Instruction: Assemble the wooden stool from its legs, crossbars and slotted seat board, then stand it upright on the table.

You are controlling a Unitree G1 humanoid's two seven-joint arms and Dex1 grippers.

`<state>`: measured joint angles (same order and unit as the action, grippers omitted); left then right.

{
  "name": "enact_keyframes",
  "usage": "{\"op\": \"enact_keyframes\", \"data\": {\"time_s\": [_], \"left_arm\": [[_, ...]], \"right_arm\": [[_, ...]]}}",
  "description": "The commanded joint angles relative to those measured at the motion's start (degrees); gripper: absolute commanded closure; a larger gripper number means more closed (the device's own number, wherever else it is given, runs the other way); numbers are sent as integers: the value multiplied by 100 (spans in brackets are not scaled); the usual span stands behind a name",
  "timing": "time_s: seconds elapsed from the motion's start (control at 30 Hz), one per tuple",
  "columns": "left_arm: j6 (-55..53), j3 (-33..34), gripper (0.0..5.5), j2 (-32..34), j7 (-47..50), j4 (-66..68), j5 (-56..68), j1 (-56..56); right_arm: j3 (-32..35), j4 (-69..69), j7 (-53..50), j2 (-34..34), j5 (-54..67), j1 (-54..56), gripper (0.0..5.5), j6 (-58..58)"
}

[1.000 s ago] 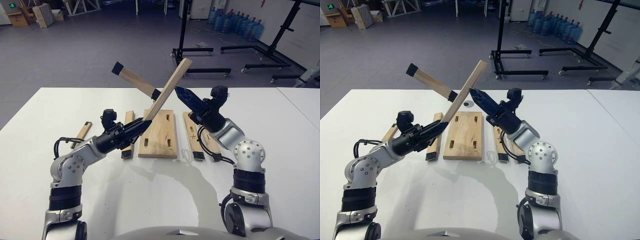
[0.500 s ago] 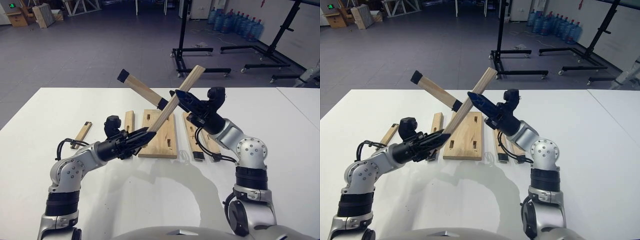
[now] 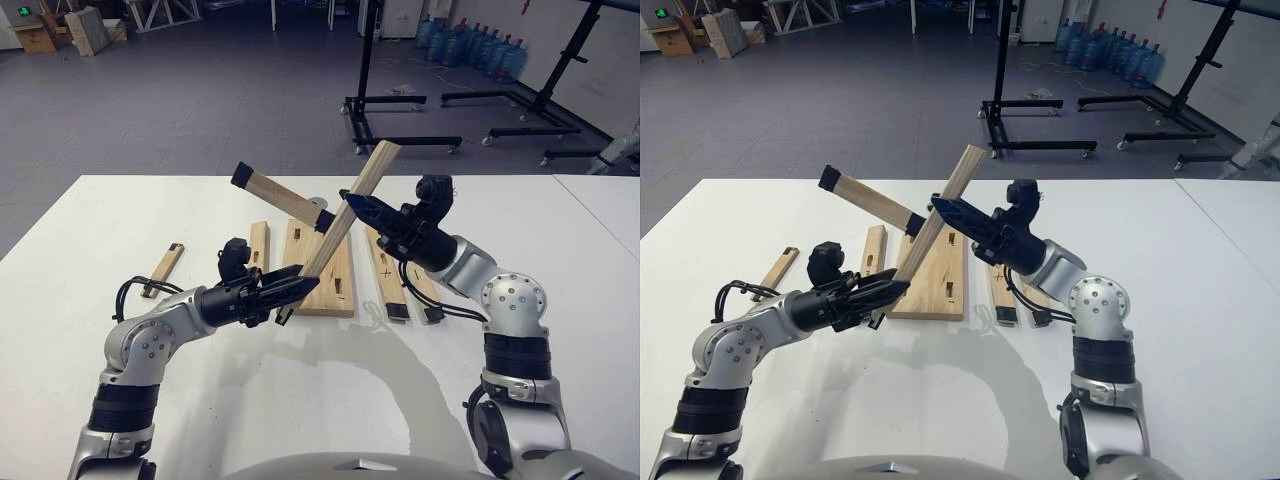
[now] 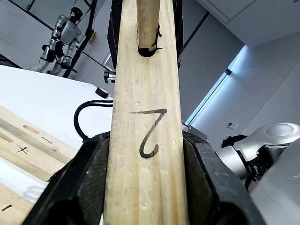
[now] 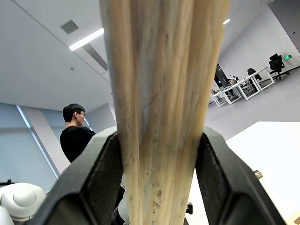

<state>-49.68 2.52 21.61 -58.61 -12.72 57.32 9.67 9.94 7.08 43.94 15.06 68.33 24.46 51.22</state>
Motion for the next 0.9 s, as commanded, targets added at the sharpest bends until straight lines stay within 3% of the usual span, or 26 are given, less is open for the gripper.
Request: {"op": "enact_keyframes", "data": {"time_s": [0.03,0.07,0.1,0.27,0.4,0.53,0.63,0.77,0.9], "left_arm": [[128,78,348,-3,-58,253,-14,183],[159,172,348,-52,26,378,5,219],[93,314,303,-125,198,560,118,290],[113,485,214,-209,395,925,82,367],[739,117,159,-139,669,1273,-938,522],[2347,-863,155,-253,1694,2211,-3238,1110],[3028,-1335,155,-375,2125,2778,-4242,1477],[3423,-1658,155,-235,2290,3118,-5073,1737],[3189,-1601,155,351,1732,2453,-5191,1690]], "right_arm": [[24,101,58,138,-219,30,340,-177],[76,141,80,144,-225,42,340,-247],[127,180,89,124,-269,52,340,-376],[619,83,-537,-91,-489,373,343,-1206],[876,-216,-674,114,-735,733,343,-1579],[827,-647,-723,321,-1292,1078,343,-1959],[586,-684,-666,278,-1738,1045,343,-2232],[444,-541,-624,126,-1890,912,344,-2357],[454,-371,-689,103,-1858,760,344,-2280]]}}
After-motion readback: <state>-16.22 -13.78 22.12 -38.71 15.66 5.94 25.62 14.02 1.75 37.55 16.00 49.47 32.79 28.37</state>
